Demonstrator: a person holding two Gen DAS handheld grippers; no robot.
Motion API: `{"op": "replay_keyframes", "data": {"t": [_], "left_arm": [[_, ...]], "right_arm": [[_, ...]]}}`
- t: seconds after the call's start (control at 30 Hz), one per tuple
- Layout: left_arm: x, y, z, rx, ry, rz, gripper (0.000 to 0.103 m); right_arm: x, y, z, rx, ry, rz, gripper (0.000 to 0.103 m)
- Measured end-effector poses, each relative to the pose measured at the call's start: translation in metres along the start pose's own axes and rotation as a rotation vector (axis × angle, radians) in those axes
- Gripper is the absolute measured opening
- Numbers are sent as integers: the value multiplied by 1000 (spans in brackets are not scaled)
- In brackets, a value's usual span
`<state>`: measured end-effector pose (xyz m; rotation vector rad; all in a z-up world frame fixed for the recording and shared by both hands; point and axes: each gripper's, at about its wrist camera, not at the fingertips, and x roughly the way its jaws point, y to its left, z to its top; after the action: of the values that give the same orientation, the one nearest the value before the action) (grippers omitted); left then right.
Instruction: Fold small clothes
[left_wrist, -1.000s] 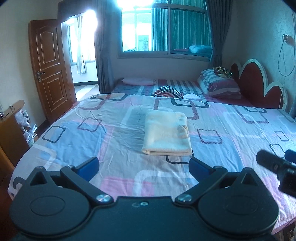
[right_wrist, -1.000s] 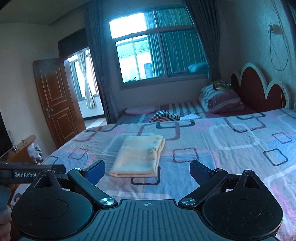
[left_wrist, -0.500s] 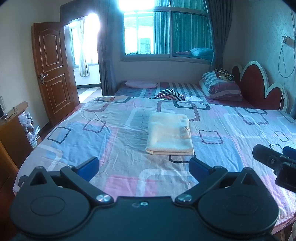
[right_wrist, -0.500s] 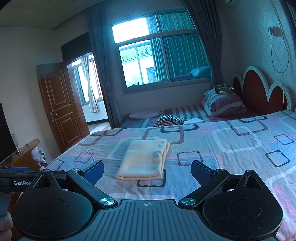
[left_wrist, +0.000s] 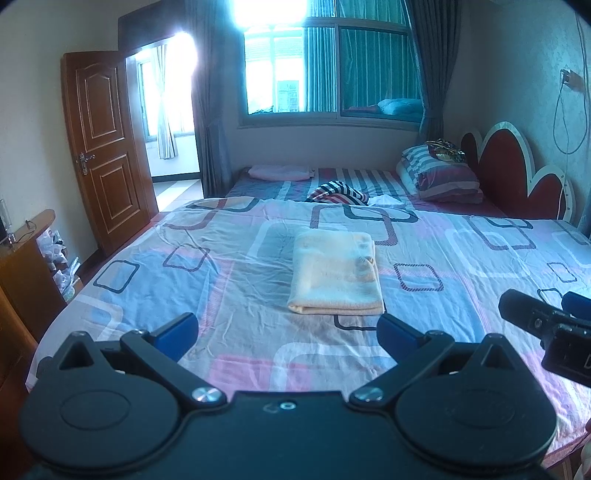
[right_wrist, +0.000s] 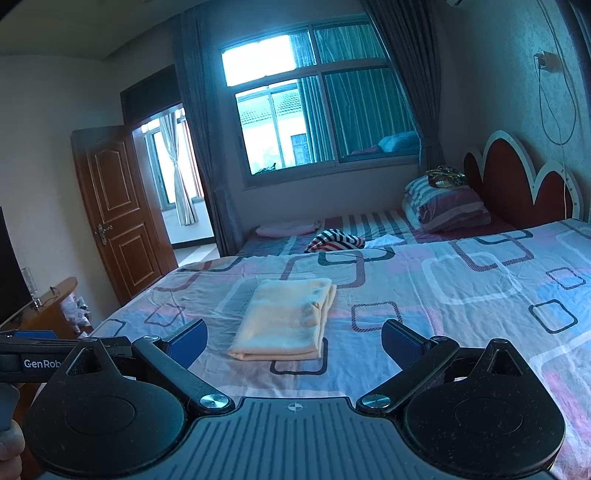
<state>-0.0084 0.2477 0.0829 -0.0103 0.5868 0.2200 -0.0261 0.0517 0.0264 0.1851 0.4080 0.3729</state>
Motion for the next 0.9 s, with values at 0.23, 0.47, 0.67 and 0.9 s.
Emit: {"op": "replay_keyframes", "data": {"t": [0.23, 0.47, 0.67, 0.9], "left_arm": [[0, 0, 0, -3, 2, -1, 102], [0, 0, 1, -3, 3, -3, 102], [3, 5, 1, -11, 11, -4, 102], [11, 7, 1, -14, 26, -9, 102]], "right_arm": [[1, 0, 1, -3, 0, -4, 100], [3, 1, 1, -4, 4, -3, 100], [6, 4, -1, -7, 11, 1, 100], [13, 3, -2, -10, 21, 0, 100]]}}
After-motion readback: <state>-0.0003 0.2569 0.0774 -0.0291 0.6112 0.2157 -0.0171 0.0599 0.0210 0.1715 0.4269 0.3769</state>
